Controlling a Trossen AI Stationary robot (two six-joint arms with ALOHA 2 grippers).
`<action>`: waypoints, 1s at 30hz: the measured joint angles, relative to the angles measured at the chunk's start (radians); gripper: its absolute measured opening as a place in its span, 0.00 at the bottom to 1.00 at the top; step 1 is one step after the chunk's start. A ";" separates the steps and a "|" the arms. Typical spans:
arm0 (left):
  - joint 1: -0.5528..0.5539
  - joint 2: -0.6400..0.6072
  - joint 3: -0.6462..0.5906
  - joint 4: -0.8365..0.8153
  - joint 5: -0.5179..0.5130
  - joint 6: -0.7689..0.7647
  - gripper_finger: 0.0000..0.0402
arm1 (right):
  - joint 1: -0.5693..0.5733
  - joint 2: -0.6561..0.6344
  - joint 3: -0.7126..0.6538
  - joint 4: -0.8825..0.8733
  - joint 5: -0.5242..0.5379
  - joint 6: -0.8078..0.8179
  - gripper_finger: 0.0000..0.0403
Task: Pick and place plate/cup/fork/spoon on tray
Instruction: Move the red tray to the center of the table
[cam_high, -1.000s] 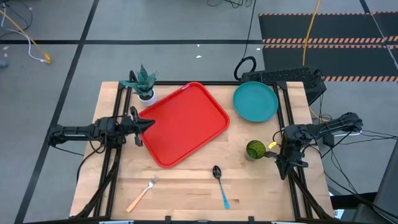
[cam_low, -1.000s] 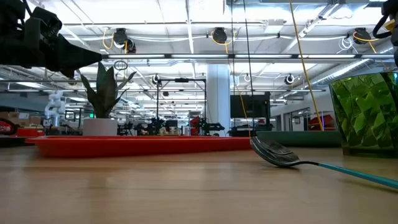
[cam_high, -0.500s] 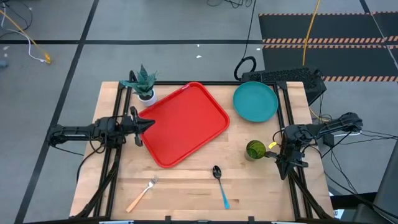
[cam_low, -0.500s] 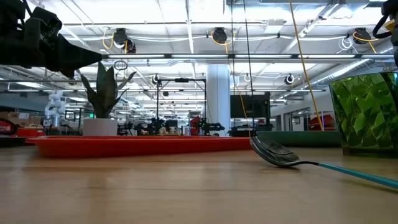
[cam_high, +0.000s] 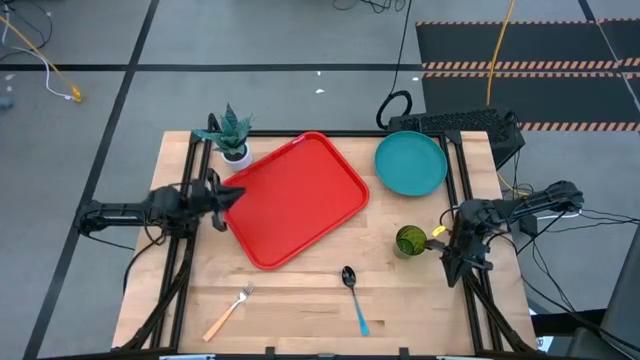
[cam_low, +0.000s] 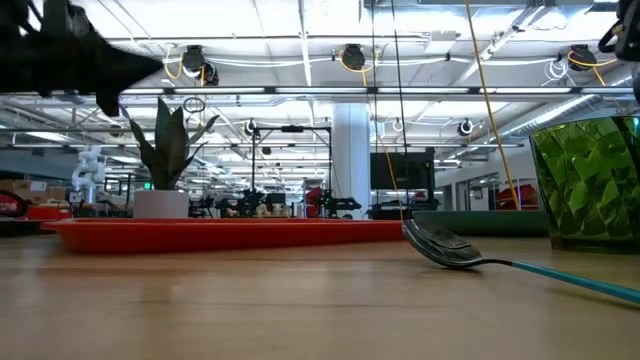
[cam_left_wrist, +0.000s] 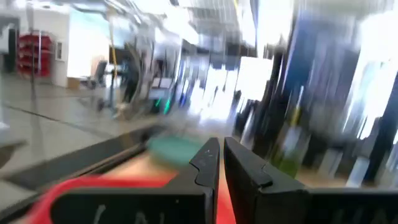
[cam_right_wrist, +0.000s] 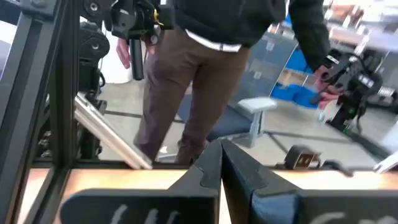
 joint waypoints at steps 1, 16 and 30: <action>0.000 0.000 0.000 0.062 -0.014 -0.091 0.07 | 0.000 0.000 0.000 0.023 0.000 0.000 0.00; 0.000 0.000 0.003 0.771 -0.065 -0.640 0.07 | 0.000 0.000 0.000 0.294 -0.005 -0.025 0.00; 0.000 0.563 0.964 -0.121 0.121 -0.460 0.07 | 0.000 0.000 0.000 0.296 -0.005 -0.162 0.00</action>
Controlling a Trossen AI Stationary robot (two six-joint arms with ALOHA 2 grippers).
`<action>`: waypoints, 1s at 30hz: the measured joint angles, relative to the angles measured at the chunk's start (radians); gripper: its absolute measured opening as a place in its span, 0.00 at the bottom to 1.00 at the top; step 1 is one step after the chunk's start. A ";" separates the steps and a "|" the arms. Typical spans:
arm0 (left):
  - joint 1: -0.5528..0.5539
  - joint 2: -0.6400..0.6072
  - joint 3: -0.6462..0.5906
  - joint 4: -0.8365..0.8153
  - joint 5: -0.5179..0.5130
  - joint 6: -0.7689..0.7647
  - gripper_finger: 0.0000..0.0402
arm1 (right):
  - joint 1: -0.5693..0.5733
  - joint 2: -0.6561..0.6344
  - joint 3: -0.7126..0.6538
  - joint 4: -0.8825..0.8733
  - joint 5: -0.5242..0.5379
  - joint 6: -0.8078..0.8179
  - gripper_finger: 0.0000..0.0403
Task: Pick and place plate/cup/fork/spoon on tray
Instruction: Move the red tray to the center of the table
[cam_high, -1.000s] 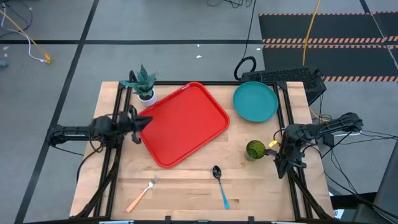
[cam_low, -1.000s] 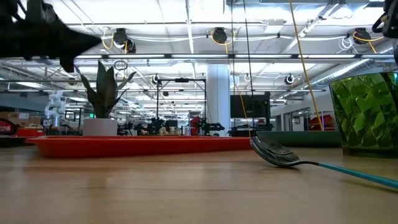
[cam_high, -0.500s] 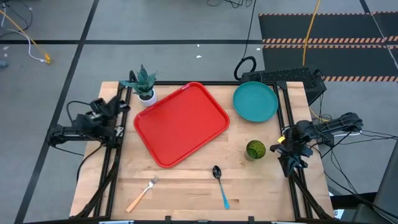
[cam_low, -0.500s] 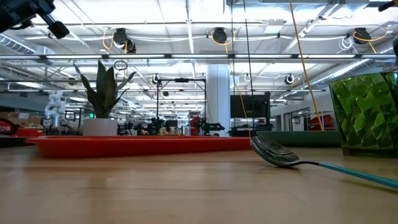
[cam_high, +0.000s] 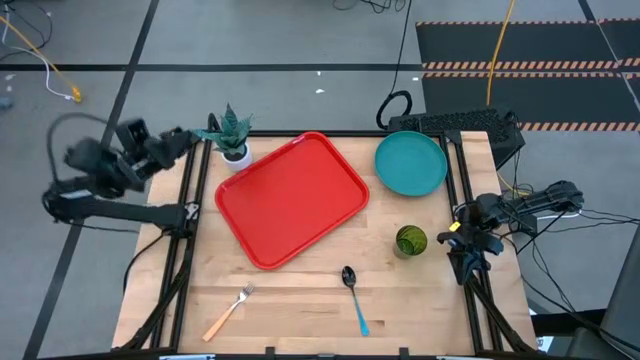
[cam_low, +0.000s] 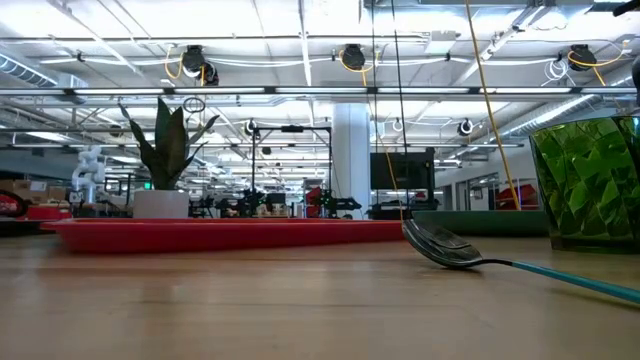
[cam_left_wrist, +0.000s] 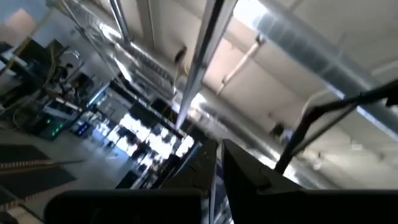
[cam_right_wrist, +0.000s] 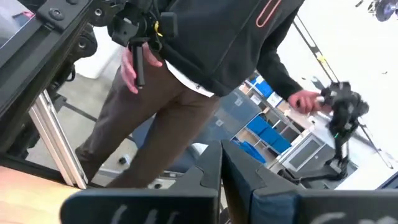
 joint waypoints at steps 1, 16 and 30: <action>0.000 0.062 0.079 -0.039 0.021 0.020 0.07 | 0.000 0.000 0.000 0.001 0.004 -0.006 0.00; 0.000 0.519 0.607 -0.065 0.088 0.150 0.07 | 0.000 0.000 0.000 0.573 0.127 0.083 0.00; 0.033 0.520 0.605 -0.425 0.115 0.178 0.07 | -0.001 0.054 0.096 0.534 1.621 1.117 0.00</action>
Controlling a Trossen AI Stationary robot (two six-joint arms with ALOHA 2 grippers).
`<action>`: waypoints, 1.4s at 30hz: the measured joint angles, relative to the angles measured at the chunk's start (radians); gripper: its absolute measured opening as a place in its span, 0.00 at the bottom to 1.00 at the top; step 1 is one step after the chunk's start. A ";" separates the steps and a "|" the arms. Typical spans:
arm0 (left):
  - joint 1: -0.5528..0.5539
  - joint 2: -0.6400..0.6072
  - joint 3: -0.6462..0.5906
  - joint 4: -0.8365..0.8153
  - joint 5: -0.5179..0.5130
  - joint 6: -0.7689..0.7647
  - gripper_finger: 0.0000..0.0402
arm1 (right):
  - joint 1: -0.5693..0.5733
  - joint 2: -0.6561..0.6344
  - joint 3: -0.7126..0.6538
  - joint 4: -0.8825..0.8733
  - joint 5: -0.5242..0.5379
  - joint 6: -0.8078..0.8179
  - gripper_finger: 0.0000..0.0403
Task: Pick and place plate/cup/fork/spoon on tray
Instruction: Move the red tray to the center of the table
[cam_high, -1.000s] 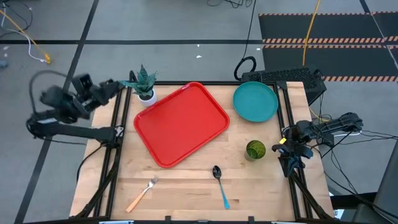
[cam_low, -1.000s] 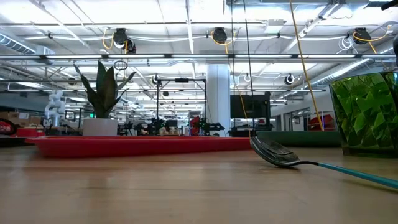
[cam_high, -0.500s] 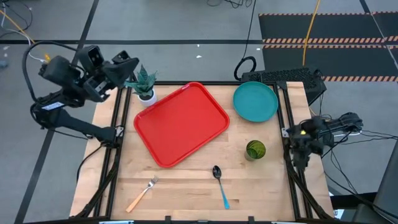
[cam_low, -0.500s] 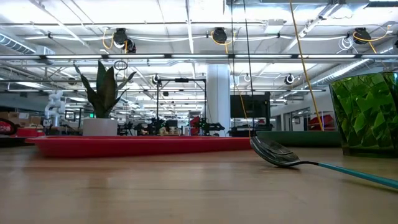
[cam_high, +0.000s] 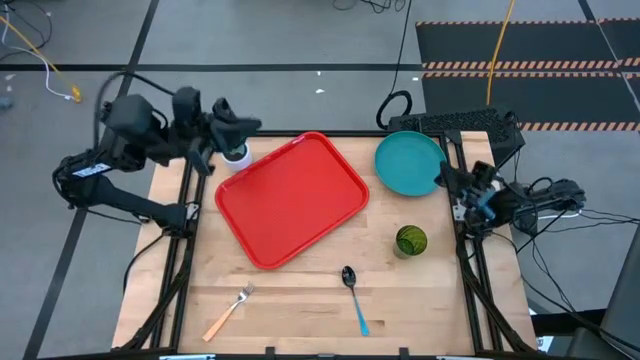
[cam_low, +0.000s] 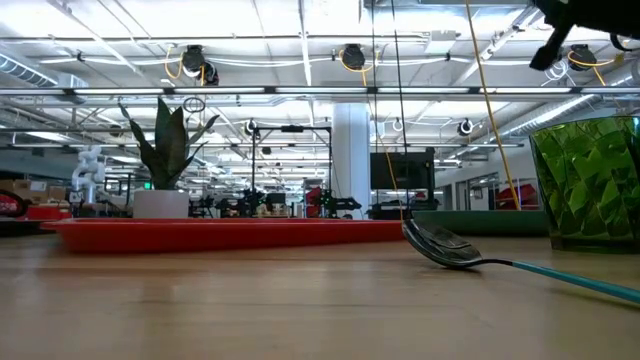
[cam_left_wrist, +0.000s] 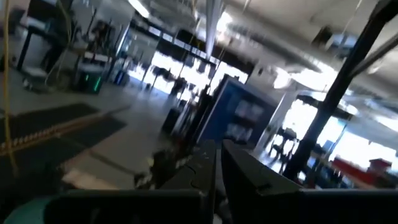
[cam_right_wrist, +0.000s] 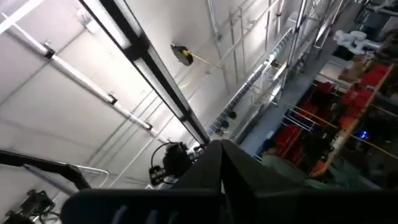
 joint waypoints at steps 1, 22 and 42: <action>0.000 -0.009 0.000 -0.044 0.004 0.001 0.07 | 0.000 0.018 0.026 -0.001 -0.007 -0.004 0.00; 0.000 -0.079 0.000 -0.664 0.052 0.160 0.07 | 0.001 0.638 0.867 -0.334 -0.211 -0.380 0.00; 0.001 0.031 0.000 -0.733 -0.056 -0.009 0.07 | 0.009 0.687 0.869 -0.415 -0.211 0.094 0.00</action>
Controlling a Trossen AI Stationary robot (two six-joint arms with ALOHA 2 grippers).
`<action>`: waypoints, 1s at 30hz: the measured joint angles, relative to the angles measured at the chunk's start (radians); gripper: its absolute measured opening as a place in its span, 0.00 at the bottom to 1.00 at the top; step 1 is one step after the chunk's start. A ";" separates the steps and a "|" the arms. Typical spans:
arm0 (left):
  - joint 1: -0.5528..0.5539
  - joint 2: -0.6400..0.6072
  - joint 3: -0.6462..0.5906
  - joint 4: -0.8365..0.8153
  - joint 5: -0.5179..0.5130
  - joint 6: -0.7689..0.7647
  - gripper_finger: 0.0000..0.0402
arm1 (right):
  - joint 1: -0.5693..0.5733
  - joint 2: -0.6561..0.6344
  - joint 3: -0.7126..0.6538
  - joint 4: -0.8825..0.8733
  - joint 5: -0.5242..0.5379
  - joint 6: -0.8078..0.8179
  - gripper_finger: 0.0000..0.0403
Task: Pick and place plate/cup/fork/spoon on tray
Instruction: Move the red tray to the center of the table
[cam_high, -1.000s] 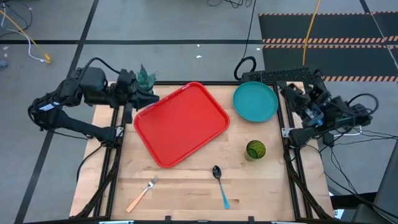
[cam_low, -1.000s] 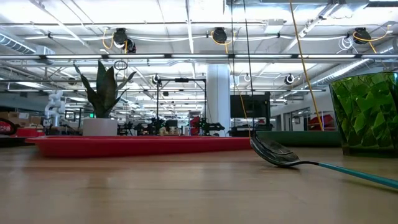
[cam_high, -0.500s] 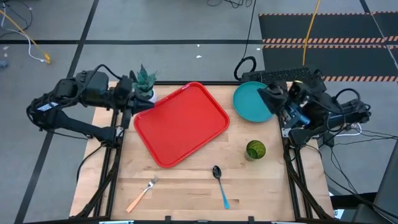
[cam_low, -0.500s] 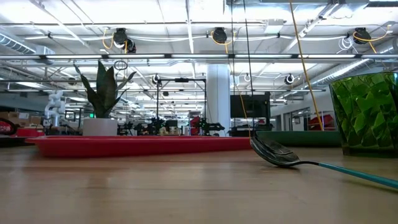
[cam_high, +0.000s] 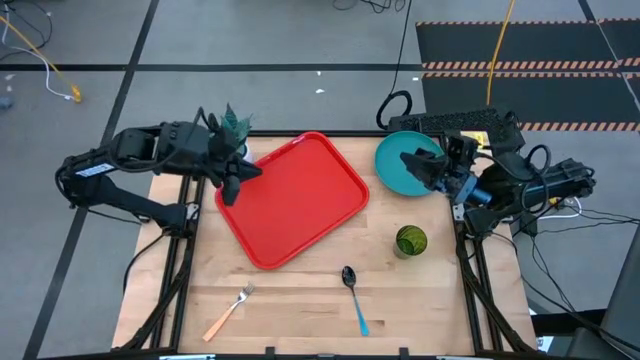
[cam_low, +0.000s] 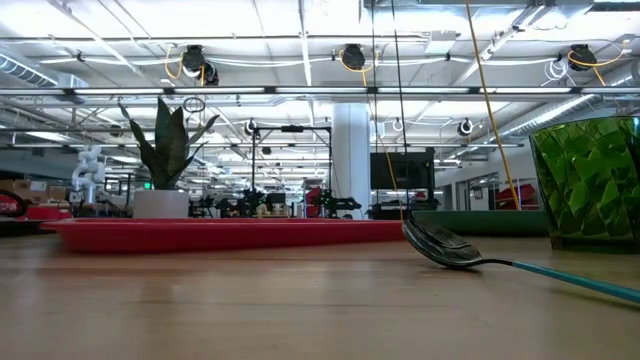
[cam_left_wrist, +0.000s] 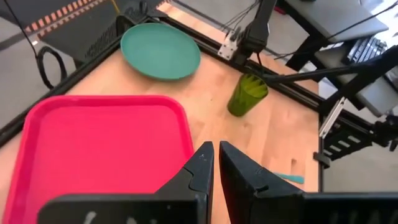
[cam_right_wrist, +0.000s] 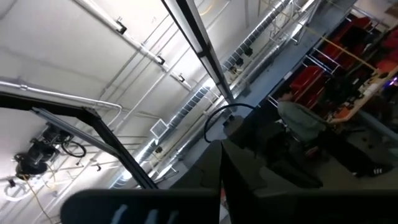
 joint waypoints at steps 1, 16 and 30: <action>0.000 0.000 0.000 0.002 0.000 -0.003 0.07 | 0.000 0.003 0.000 0.000 0.000 0.014 0.00; 0.000 -0.005 0.020 0.025 0.019 -0.010 0.07 | 0.000 0.042 0.000 -0.001 0.004 0.014 0.00; 0.000 -0.002 0.020 0.025 0.025 -0.042 0.07 | -0.009 0.106 0.001 0.194 0.029 -0.068 0.01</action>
